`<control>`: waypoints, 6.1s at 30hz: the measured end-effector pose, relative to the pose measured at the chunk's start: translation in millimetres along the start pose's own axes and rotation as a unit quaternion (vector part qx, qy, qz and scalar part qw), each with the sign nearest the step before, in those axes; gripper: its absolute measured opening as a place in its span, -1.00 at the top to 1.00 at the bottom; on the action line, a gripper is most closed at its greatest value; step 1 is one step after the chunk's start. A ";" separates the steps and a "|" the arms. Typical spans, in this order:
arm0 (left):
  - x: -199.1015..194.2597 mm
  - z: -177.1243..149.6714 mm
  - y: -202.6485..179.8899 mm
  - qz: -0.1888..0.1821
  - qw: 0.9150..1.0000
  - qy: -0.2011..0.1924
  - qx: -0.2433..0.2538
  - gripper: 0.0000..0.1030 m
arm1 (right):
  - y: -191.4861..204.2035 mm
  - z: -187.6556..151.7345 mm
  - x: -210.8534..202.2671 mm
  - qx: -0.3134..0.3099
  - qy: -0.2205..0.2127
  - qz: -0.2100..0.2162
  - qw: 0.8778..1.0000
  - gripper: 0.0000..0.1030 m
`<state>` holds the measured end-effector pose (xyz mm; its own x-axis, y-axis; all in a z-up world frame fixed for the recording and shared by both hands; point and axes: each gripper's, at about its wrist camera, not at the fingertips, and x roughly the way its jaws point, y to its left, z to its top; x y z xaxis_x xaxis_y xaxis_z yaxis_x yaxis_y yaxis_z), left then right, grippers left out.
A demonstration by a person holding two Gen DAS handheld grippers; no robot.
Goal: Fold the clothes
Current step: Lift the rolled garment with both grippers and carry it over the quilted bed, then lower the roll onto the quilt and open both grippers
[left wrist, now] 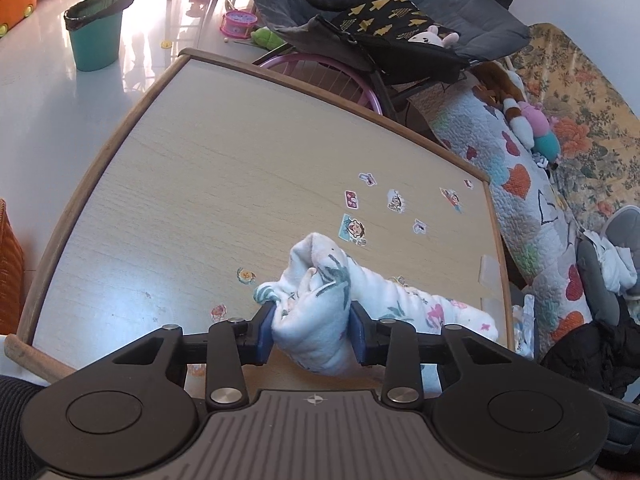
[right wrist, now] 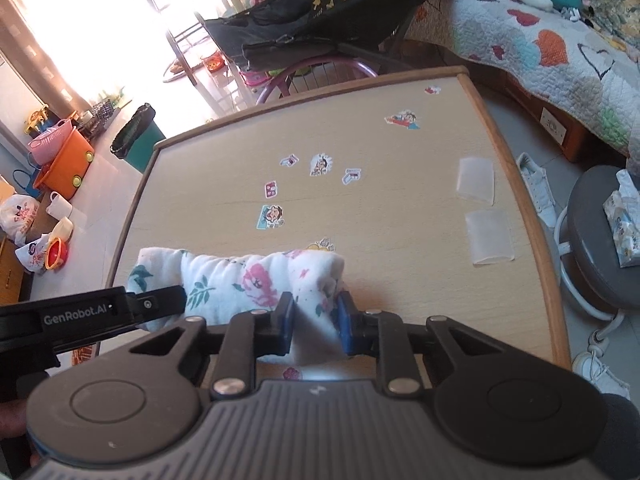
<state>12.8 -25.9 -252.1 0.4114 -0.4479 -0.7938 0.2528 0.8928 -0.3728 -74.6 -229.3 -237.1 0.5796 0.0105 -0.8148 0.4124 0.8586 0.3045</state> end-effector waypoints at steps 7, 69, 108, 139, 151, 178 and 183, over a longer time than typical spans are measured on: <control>-16.1 -7.7 -8.2 0.003 1.000 -0.016 0.017 0.27 | 0.8 -1.9 -8.7 -0.011 -0.016 -0.003 1.000 0.58; -53.5 57.6 -420.4 -0.011 0.984 0.095 0.152 0.27 | -232.2 190.2 -211.3 0.088 -0.002 -0.094 0.992 0.63; 188.5 168.3 -687.4 -0.042 0.975 0.090 0.201 0.27 | -466.2 376.5 -135.0 0.125 -0.045 -0.145 0.981 0.64; 546.6 208.8 -739.1 -0.052 0.959 0.037 0.276 0.27 | -616.7 454.1 134.4 0.101 -0.084 -0.198 0.971 0.64; 550.7 200.6 -719.4 -0.066 0.954 0.063 0.285 -0.06 | -638.9 427.5 148.1 0.205 -0.061 -0.168 0.962 0.57; 517.5 213.2 -735.7 -0.025 0.941 0.080 0.327 -0.21 | -630.4 436.1 100.9 0.207 -0.072 -0.228 0.949 0.16; 505.8 209.0 -736.4 -0.021 0.939 0.079 0.334 -0.21 | -622.4 431.1 95.0 0.199 -0.065 -0.230 0.950 0.16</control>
<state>217.7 -919.8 -278.7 0.2679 -0.4220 -0.8661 0.7799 0.6228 -0.0623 26.7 -983.7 -291.4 0.3451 -0.4051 -0.8467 0.8611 0.4955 0.1139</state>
